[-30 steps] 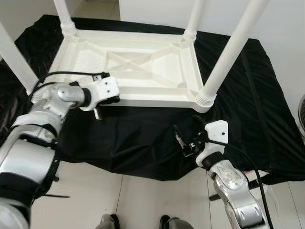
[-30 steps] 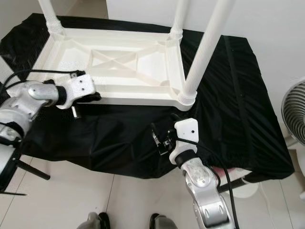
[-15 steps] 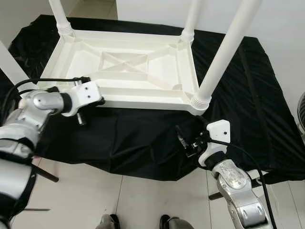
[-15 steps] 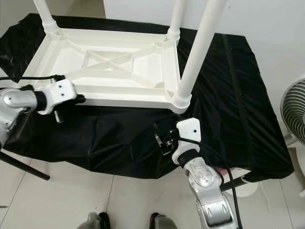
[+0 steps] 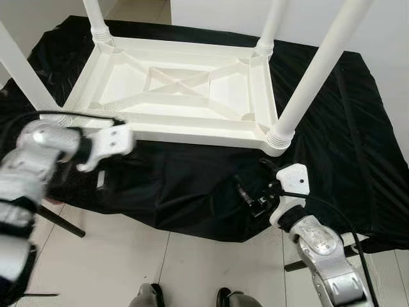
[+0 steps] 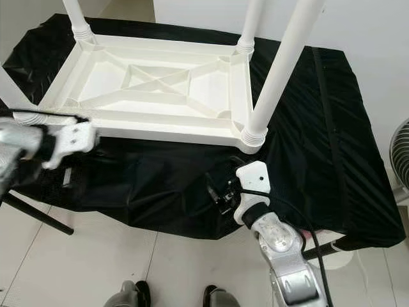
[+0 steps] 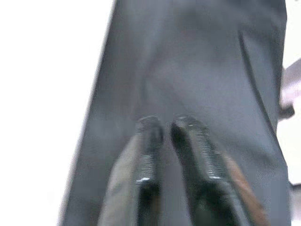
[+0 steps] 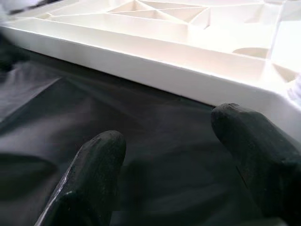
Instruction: Building children table
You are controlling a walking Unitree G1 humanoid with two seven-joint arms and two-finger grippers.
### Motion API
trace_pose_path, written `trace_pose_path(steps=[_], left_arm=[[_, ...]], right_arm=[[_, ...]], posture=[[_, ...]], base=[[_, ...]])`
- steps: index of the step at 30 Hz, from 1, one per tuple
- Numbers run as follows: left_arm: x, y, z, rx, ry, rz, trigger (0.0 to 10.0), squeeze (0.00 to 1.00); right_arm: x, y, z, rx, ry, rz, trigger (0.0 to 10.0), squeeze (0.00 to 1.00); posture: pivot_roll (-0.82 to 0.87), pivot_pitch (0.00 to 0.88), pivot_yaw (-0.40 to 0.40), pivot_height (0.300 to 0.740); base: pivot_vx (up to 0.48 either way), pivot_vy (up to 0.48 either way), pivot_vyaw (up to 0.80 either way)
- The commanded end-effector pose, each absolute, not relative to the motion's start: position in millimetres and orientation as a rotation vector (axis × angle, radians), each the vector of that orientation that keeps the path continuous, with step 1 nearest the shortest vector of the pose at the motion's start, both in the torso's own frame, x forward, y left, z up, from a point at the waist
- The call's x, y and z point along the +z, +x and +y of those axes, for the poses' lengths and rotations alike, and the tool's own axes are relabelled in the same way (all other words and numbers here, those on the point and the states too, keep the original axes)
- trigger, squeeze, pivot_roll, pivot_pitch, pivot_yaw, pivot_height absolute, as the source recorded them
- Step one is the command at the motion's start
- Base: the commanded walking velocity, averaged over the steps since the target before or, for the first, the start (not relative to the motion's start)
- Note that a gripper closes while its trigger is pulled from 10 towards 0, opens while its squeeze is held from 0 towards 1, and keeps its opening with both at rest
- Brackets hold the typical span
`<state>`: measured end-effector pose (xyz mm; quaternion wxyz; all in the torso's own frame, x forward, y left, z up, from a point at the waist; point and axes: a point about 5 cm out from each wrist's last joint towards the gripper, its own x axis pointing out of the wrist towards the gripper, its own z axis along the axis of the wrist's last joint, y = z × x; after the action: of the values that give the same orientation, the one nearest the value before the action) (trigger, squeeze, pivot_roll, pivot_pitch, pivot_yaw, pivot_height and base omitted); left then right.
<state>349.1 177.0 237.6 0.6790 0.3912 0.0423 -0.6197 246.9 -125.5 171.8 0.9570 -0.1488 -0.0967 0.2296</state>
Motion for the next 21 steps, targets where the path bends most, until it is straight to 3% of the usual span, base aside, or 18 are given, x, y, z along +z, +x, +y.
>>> trace_pose_path(steps=[1, 8, 11, 12, 21], left_arm=[[251.3, 358.4, 172.7, -1.255, 0.814, 0.012, 10.0, 1.00], [256.2, 373.9, 149.3, -1.194, 0.764, -0.031, 10.0, 1.00], [255.5, 386.3, 139.5, -1.079, 0.761, -0.022, 10.0, 1.00], [255.8, 391.2, 136.1, -1.030, 0.751, -0.017, 10.0, 0.00], [256.9, 409.0, 146.7, -0.737, 0.753, 0.025, 10.0, 0.00]], right_arm=[[162.1, 243.4, -125.4, 0.467, -0.305, -0.164, 10.0, 0.00], [148.7, 235.7, -128.7, 0.464, -0.314, -0.120, 10.0, 0.00], [143.4, 231.3, -135.0, 0.440, -0.323, -0.097, 10.0, 0.00], [143.0, 229.7, -136.6, 0.431, -0.322, -0.094, 10.0, 0.00], [147.8, 229.7, -133.5, 0.420, -0.312, -0.116, 10.0, 0.00]], posture=[[-0.10, 0.205, 0.004, 0.740], [-0.11, 0.204, 0.010, 0.740], [-0.13, 0.210, 0.021, 0.740], [-0.13, 0.211, 0.022, 0.740], [-0.14, 0.219, 0.031, 0.740]], base=[[0.000, 0.000, 0.00], [0.000, 0.000, 0.00], [0.000, 0.000, 0.00], [0.000, 0.000, 0.00], [0.000, 0.000, 0.00]])
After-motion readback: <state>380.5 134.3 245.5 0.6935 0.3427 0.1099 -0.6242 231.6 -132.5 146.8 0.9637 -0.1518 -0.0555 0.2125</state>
